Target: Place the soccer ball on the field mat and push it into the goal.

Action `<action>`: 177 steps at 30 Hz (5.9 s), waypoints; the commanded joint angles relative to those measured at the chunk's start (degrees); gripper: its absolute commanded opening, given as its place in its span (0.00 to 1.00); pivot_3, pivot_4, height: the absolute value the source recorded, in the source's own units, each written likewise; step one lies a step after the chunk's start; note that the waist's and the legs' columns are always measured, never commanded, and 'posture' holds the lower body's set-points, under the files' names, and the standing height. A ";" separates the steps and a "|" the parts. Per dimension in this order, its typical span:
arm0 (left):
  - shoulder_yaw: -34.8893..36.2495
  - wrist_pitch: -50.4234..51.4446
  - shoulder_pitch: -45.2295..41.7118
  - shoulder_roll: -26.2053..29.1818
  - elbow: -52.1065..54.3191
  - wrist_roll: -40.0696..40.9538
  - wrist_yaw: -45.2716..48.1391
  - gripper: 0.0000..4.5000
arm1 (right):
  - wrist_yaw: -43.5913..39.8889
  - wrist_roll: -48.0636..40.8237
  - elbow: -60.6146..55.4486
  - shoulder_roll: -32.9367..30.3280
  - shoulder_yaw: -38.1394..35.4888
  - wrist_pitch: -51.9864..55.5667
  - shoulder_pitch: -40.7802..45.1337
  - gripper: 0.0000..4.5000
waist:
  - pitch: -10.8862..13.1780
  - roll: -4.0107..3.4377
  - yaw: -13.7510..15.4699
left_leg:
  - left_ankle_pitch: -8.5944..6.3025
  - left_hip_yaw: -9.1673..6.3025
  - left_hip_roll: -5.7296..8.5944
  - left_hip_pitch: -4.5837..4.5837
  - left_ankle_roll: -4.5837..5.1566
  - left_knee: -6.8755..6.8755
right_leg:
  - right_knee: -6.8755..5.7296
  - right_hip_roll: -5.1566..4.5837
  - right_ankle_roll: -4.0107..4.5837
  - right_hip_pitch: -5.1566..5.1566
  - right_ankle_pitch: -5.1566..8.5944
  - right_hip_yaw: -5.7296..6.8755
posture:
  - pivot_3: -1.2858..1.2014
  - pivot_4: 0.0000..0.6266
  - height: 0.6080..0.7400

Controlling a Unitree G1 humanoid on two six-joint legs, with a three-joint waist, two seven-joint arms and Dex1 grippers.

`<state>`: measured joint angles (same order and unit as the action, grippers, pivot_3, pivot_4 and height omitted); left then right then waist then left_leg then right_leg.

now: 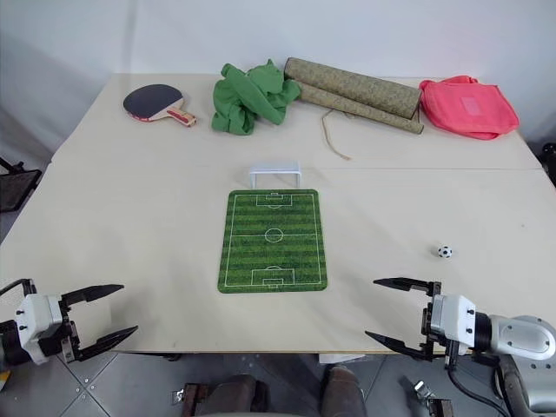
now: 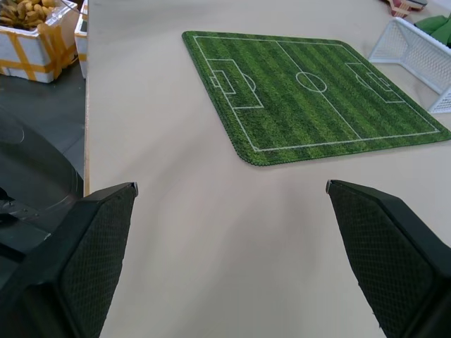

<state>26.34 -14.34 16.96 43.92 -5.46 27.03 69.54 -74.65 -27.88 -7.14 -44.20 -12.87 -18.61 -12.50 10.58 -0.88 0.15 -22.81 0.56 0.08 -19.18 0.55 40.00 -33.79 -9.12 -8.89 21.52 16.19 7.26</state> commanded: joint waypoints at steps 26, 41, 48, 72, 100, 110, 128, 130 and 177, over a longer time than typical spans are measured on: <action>-10.52 31.35 -25.03 -1.93 19.07 19.19 -0.15 1.00 | 29.05 -3.65 1.98 1.74 -21.78 26.38 -3.53 1.00 | 0.12 -0.15 -0.76 | -0.06 0.45 -0.20 0.17 -0.08 0.07 | -0.01 0.46 -0.01 0.07 -0.02 -0.80 | 0.52 0.24 1.00; -10.51 32.27 -24.45 -2.10 20.87 18.91 -1.45 1.00 | 28.36 6.58 25.96 -2.87 -8.70 30.25 20.65 1.00 | 0.12 -0.16 0.40 | -0.05 0.74 -0.22 -0.05 -0.11 0.06 | 0.02 0.52 0.02 0.24 -0.02 -0.62 | 0.52 0.24 1.00; -9.73 32.29 -24.44 -1.56 20.41 18.53 -1.47 1.00 | 26.47 6.85 27.14 0.14 -7.52 26.09 20.84 0.56 | 0.12 -0.15 -0.09 | -0.05 0.74 -0.24 -0.04 -0.11 0.06 | 0.02 0.53 0.02 0.23 -0.02 -0.62 | 0.52 0.24 1.00; -6.00 15.84 -13.53 -3.96 7.18 10.13 6.81 1.00 | 3.49 15.66 9.18 16.39 33.77 29.29 48.55 0.18 | 0.17 -0.17 -1.58 | -0.05 0.83 -0.29 -0.46 -0.18 0.10 | -0.23 0.54 0.03 0.90 -0.02 -0.74 | 0.52 0.24 1.00; -5.26 15.47 -11.55 -4.39 8.65 10.74 5.44 1.00 | 5.35 20.64 18.23 23.75 36.16 26.99 48.98 0.18 | 0.14 -0.14 -1.99 | -0.02 0.78 -0.28 -0.81 -0.23 0.25 | -0.29 0.56 0.03 1.13 -0.02 -0.56 | 0.52 0.24 1.00; -4.99 15.31 -12.03 -4.15 8.04 10.73 5.36 1.00 | 6.49 20.89 20.64 25.14 35.77 27.40 49.00 0.54 | 0.14 -0.13 -2.11 | -0.02 0.79 -0.28 -0.79 -0.23 0.25 | -0.30 0.57 0.03 1.12 -0.02 -0.56 | 0.52 0.24 1.00; -4.75 16.24 -12.07 -4.15 9.01 11.14 4.86 1.00 | -1.41 4.28 10.11 25.84 26.99 25.85 46.40 0.99 | 0.14 -0.13 -1.94 | -0.02 0.77 -0.29 -0.80 -0.23 0.27 | -0.31 0.57 0.03 1.12 -0.02 -0.56 | 0.52 0.24 1.00; -4.63 16.45 -11.82 -3.98 9.13 11.29 5.09 1.00 | -2.17 3.52 6.12 23.80 27.28 27.60 44.44 0.99 | 0.14 -0.13 -1.82 | -0.02 0.74 -0.29 -0.81 -0.23 0.28 | -0.31 0.57 0.03 1.11 -0.02 -0.55 | 0.52 0.24 1.00; 0.91 24.04 -13.06 -10.92 13.02 15.52 -13.50 1.00 | 10.32 12.32 10.34 24.66 27.40 22.07 39.65 0.01 | 0.10 -0.07 -1.85 | -0.02 0.69 -0.26 -0.68 -0.23 0.24 | -0.39 0.54 0.06 1.08 -0.01 -0.64 | 0.52 0.24 1.00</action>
<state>25.58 9.94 4.07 32.55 7.33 41.69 56.37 -63.61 -13.52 7.24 -19.06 15.53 3.07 27.58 10.69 -0.95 -1.70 -22.84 1.27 -0.19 -19.86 0.32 40.24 -34.18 -8.57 -8.83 22.59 16.18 6.62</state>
